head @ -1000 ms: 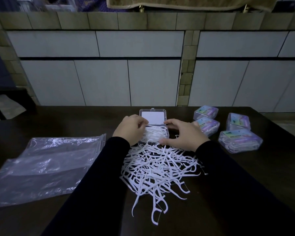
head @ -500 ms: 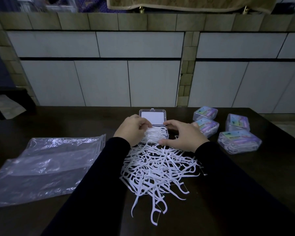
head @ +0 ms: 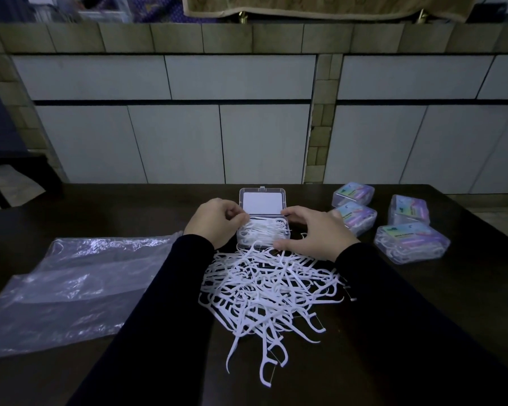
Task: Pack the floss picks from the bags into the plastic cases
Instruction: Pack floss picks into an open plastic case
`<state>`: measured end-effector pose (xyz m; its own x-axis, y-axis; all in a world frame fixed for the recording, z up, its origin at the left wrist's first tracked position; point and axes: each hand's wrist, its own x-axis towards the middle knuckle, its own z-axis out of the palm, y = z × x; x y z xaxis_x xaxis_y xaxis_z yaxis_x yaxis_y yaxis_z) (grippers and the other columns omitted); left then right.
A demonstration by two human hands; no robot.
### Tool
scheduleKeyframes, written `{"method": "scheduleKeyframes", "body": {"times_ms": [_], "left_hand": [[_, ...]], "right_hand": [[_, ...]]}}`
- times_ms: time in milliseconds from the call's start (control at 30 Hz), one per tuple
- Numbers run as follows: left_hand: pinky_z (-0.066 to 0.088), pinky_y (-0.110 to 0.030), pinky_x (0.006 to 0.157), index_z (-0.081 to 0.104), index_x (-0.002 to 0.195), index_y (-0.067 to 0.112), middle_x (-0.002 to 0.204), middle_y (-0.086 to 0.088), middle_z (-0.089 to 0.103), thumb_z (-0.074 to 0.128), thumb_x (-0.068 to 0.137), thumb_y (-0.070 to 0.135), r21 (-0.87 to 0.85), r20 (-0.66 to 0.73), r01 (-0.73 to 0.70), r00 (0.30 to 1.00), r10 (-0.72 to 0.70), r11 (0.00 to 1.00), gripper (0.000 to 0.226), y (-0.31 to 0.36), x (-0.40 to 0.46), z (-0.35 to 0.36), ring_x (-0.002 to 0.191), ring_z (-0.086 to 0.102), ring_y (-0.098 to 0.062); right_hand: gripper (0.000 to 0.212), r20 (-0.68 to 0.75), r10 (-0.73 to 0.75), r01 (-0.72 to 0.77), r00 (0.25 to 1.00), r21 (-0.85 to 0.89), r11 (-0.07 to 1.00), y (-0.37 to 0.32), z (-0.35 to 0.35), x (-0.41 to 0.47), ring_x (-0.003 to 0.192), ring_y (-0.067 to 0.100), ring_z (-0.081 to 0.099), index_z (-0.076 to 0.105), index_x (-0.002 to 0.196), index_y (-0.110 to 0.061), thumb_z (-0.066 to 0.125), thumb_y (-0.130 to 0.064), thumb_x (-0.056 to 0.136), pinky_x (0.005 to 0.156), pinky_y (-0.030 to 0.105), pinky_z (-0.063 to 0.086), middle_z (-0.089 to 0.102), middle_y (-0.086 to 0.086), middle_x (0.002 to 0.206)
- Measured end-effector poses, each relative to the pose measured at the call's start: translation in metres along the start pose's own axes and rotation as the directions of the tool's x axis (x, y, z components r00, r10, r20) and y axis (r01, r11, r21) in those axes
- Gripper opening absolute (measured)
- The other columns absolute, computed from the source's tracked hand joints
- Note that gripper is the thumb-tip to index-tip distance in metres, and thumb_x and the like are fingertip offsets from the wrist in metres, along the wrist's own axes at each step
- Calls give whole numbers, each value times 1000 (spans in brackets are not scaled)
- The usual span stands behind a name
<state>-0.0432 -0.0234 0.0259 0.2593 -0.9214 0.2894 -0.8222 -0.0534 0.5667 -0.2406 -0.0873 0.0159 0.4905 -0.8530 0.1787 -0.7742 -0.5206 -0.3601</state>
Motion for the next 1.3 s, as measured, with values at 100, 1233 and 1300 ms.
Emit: {"method": "scheduleKeyframes", "body": {"times_ms": [100, 1233, 1300], "left_hand": [[42, -24, 73, 70, 96, 24, 94, 6, 57, 61, 89, 41, 4, -106, -71, 992, 71, 997, 20, 8, -1, 0, 84, 55, -9], [50, -24, 65, 70, 80, 31, 79, 8, 66, 67, 85, 37, 0, 130, -9, 992, 9, 1000, 8, 11, -5, -7, 76, 62, -10], [49, -28, 64, 70, 83, 31, 82, 7, 62, 66, 84, 42, 79, 59, -63, 997, 58, 995, 11, 14, -5, -6, 75, 57, -12]], "right_hand": [[76, 3, -1, 1, 1000, -5, 1000, -1, -1, -1, 127, 11, 46, 39, 139, -36, 64, -69, 75, 111, 42, 16, 54, -16, 137], [76, -7, -9, 9, 1000, -8, 1000, -2, -3, -3, 127, 11, 47, 39, 139, -36, 63, -70, 75, 113, 42, 19, 55, -16, 136], [76, -2, -7, 7, 1000, -14, 1000, -2, -4, -3, 128, 13, 45, 39, 139, -36, 63, -69, 75, 113, 41, 19, 54, -16, 137]]}}
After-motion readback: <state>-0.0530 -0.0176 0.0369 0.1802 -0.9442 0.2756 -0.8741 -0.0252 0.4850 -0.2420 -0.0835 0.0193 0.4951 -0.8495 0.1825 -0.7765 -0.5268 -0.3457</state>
